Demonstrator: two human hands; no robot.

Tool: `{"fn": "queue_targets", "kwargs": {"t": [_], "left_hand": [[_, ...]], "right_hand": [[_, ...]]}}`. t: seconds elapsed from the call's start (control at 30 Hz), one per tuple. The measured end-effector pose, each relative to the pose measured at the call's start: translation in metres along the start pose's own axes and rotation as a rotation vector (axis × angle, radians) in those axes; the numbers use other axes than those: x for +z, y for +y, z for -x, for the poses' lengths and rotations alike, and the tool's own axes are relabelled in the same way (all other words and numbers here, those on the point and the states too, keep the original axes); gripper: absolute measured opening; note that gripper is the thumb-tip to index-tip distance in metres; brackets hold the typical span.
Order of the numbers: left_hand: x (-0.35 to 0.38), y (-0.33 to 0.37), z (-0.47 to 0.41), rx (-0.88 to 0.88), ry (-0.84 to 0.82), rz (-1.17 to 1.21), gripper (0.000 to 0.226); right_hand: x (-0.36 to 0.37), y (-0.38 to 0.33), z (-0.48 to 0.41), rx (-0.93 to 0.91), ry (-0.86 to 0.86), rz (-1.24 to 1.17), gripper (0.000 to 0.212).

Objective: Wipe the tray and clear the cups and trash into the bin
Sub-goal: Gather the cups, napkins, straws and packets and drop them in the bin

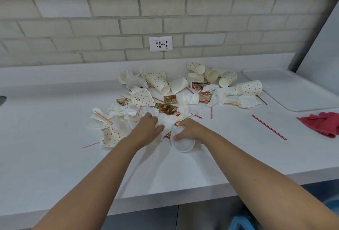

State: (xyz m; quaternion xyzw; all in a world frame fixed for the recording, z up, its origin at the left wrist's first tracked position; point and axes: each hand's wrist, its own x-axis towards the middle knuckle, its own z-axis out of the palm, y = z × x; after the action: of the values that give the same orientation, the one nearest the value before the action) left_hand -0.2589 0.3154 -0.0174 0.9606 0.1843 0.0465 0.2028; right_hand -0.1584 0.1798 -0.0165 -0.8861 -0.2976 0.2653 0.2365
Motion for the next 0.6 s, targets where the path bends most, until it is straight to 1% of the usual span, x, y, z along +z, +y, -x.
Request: {"fn": "queue_targets", "kwargs": {"t": [0.03, 0.07, 0.13, 0.17, 0.2, 0.27, 0.37, 0.47, 0.53, 0.57, 0.6], "left_hand": [[0.002, 0.000, -0.009, -0.009, 0.014, -0.010, 0.029], [0.006, 0.001, -0.016, -0.024, 0.008, -0.032, 0.031], [0.013, 0.000, -0.027, -0.056, -0.052, -0.082, 0.036], [0.017, -0.001, -0.030, -0.067, -0.090, -0.097, 0.038], [0.021, -0.001, -0.032, -0.079, -0.118, -0.102, 0.038], [0.026, -0.001, -0.033, -0.105, -0.124, -0.079, 0.038], [0.027, -0.001, -0.032, -0.123, -0.084, 0.013, 0.042], [0.028, -0.001, -0.029, -0.132, -0.037, 0.082, 0.045], [0.026, -0.001, -0.029, -0.135, 0.018, 0.129, 0.043], [0.025, -0.001, -0.029, -0.125, 0.051, 0.160, 0.040], [0.022, 0.000, -0.028, -0.107, 0.084, 0.186, 0.035]], "right_hand": [[0.004, 0.001, -0.003, 0.010, 0.020, 0.022, 0.033], [0.006, 0.000, -0.004, 0.031, 0.028, 0.062, 0.039], [0.008, -0.001, -0.006, 0.082, 0.044, 0.157, 0.068], [0.009, -0.002, -0.007, 0.100, 0.048, 0.171, 0.077], [0.010, -0.003, -0.008, 0.101, 0.054, 0.171, 0.078], [0.011, -0.005, -0.009, 0.099, 0.056, 0.191, 0.078], [0.010, -0.005, -0.008, 0.107, 0.040, 0.206, 0.079], [0.007, -0.003, -0.005, 0.076, 0.050, 0.174, 0.072], [0.003, -0.001, -0.001, 0.047, 0.057, 0.140, 0.069], [0.000, -0.001, 0.000, 0.040, 0.059, 0.116, 0.063], [-0.005, 0.000, 0.002, 0.029, 0.063, 0.097, 0.051]]}}
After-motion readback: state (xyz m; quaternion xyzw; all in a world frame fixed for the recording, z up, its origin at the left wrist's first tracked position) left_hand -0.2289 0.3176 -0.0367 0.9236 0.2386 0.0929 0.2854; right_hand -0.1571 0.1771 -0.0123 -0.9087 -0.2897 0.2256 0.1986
